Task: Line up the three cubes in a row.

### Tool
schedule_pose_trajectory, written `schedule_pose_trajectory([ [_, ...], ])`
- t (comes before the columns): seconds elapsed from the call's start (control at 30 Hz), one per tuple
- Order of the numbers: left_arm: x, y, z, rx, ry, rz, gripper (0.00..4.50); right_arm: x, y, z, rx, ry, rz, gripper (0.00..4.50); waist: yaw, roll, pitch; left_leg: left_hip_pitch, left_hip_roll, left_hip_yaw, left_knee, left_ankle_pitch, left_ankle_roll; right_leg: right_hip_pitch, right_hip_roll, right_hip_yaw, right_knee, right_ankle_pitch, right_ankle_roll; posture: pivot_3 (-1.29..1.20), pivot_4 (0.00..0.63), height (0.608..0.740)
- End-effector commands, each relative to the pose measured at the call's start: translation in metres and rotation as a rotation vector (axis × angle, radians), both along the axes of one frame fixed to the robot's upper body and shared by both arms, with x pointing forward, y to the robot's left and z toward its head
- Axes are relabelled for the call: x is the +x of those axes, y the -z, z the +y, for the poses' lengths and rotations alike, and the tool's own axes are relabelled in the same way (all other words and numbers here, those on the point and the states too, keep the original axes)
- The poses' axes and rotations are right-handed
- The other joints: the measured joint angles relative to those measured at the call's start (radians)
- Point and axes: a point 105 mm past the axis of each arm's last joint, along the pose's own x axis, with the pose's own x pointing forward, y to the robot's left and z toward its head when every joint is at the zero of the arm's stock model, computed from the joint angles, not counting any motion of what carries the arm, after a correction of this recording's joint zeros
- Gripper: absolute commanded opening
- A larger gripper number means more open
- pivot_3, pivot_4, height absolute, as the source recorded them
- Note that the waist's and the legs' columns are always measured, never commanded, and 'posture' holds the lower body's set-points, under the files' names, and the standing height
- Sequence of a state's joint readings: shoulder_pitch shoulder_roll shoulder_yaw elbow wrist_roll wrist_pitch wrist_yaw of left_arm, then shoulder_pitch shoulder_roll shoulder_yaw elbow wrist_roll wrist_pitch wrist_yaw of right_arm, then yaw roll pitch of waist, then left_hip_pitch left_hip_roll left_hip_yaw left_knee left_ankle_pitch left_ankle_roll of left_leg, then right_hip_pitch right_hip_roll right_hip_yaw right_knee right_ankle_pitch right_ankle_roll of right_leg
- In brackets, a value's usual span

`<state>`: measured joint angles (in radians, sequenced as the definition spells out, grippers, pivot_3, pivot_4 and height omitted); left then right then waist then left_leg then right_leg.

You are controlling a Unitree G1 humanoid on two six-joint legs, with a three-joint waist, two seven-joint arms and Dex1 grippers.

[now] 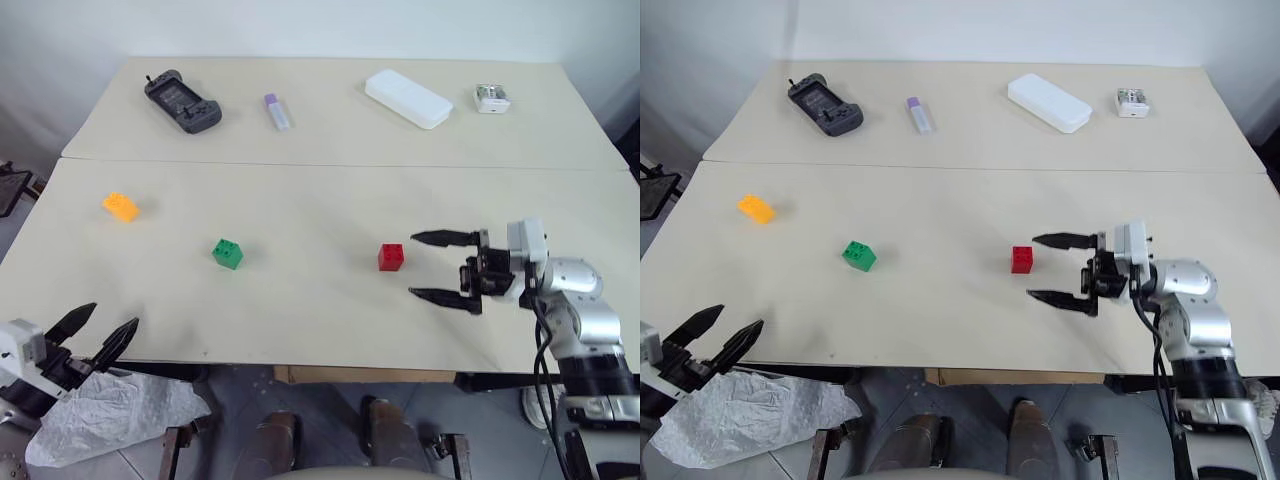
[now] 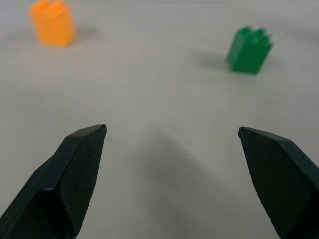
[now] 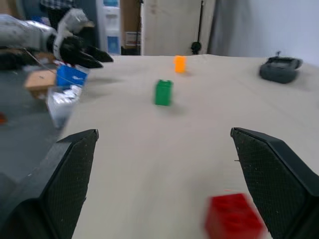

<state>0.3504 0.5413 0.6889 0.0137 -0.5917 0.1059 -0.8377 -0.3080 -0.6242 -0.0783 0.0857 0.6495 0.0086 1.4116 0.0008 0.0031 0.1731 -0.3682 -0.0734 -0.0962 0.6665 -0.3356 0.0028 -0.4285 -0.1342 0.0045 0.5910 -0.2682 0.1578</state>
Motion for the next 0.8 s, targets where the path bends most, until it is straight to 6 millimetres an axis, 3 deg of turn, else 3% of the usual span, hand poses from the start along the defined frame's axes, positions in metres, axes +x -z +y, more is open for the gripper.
schedule_pose_trajectory([
  [0.03,0.005,-0.011,-0.017,0.031,0.06,-0.055,4.5,-0.005,-0.013,0.001,0.034,0.026,-0.065,4.46,0.004,0.0,0.0,0.0,0.0,0.0,0.0,0.0,0.0,0.0,-0.001,0.0,0.0,0.0,0.0,0.0,0.15,0.74],
  [0.17,0.033,-0.02,-0.059,0.066,0.19,-0.116,4.5,-0.003,-0.006,-0.004,0.027,0.077,-0.053,4.46,0.02,0.0,0.0,0.0,-0.001,0.0,0.001,0.0,0.0,0.0,-0.001,0.0,0.0,0.0,0.0,0.0,0.15,0.74],
  [0.33,0.08,-0.034,-0.094,0.027,0.155,-0.212,4.5,-0.007,0.0,-0.012,0.015,0.099,-0.036,4.46,0.025,-0.001,-0.001,0.0,-0.001,0.0,0.001,0.0,0.0,0.0,0.0,0.0,0.002,0.0,0.0,0.0,0.15,0.74],
  [0.6,0.123,-0.012,-0.129,0.008,0.07,-0.16,4.5,-0.016,0.008,-0.006,0.029,0.114,-0.027,4.46,0.01,-0.001,-0.001,0.0,0.0,0.002,0.001,0.0,0.0,0.0,0.002,0.0,0.004,0.0,0.0,0.0,0.15,0.74],
  [0.7,0.124,-0.009,-0.136,0.046,0.107,-0.147,3.97,-0.017,0.009,-0.003,0.04,0.124,-0.026,4.5,0.01,-0.002,-0.001,0.0,0.0,0.002,0.002,0.0,0.0,0.0,0.002,0.0,0.004,0.001,0.0,0.0,0.15,0.74],
  [0.8,0.128,-0.011,-0.138,0.033,0.124,-0.159,3.09,-0.018,0.011,-0.001,0.046,0.137,-0.025,4.5,0.014,-0.002,-0.001,0.0,0.0,0.002,0.002,0.0,0.0,0.0,0.002,0.0,0.004,0.001,0.0,0.0,0.15,0.74],
])
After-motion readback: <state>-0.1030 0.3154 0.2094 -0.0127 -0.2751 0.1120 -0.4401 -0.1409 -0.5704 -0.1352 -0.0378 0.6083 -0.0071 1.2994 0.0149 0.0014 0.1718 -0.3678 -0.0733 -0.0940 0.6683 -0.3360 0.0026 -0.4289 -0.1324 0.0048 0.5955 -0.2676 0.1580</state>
